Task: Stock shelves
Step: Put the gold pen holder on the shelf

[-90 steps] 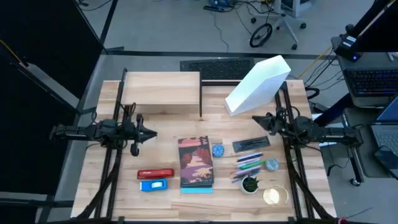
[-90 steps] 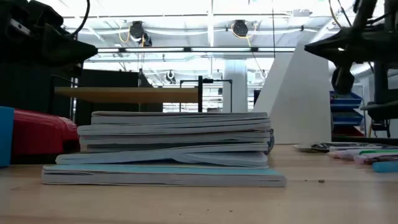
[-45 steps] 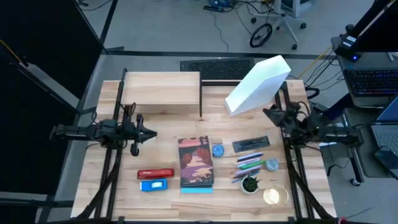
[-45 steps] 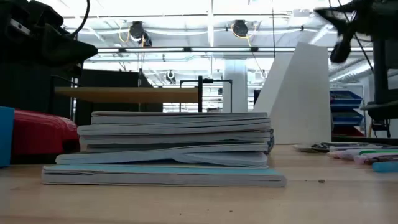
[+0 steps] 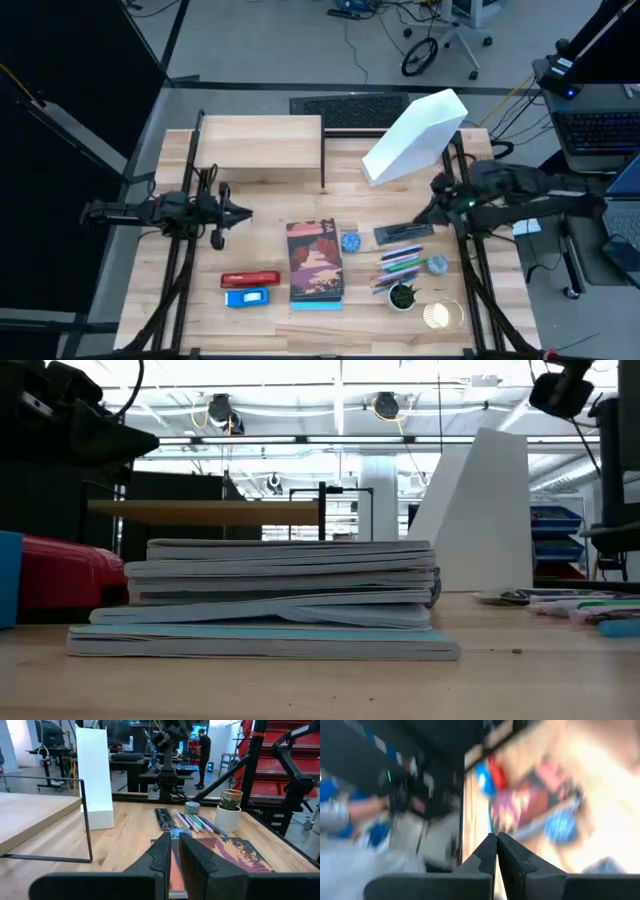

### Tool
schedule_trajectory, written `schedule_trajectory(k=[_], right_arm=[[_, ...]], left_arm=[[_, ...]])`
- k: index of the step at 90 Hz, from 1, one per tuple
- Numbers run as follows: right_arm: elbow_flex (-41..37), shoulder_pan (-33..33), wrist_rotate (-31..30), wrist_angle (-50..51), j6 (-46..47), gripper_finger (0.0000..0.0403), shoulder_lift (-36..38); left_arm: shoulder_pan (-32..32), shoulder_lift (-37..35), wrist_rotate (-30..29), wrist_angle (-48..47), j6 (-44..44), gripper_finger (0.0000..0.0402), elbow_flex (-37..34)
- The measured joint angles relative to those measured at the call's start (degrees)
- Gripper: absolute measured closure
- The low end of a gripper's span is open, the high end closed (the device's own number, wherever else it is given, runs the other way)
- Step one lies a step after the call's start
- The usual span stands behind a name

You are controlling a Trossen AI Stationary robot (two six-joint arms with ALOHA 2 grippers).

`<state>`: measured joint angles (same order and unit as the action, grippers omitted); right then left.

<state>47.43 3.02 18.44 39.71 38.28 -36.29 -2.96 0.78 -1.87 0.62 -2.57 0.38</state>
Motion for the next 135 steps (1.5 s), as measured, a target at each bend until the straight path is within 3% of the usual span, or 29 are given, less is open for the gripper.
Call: schedule_trajectory(k=[22,39,59,70,87,111,135], right_arm=[[6.12,12.58,-1.09,10.14,1.32,0.0403,-11.22],[6.3,26.11,-8.02,19.46,2.06,0.0403,-19.18],[6.3,37.18,-8.14,21.67,17.39,0.0403,-24.93],[6.3,41.88,-11.91,21.47,26.7,0.0397,-25.7],[6.3,48.64,-14.86,19.71,40.04,0.0334,-25.84],[6.3,55.35,-17.14,18.29,44.63,0.0217,-28.73],[6.3,56.44,-17.47,16.34,43.47,0.0189,-37.68]], left_arm=[[-0.02,0.02,-0.09,0.0,0.0,0.0379,0.0],[0.0,0.02,-0.11,0.0,0.0,0.0379,0.0],[0.0,0.01,-0.13,0.0,0.0,0.0379,0.0],[-0.02,0.02,-0.13,0.0,0.41,0.0379,0.02],[-0.01,0.02,-0.15,-0.02,0.37,0.0379,0.0],[-0.02,0.02,-0.37,-0.02,0.39,0.0379,0.01],[-0.02,0.01,-0.37,-0.02,0.42,0.0379,0.01]])
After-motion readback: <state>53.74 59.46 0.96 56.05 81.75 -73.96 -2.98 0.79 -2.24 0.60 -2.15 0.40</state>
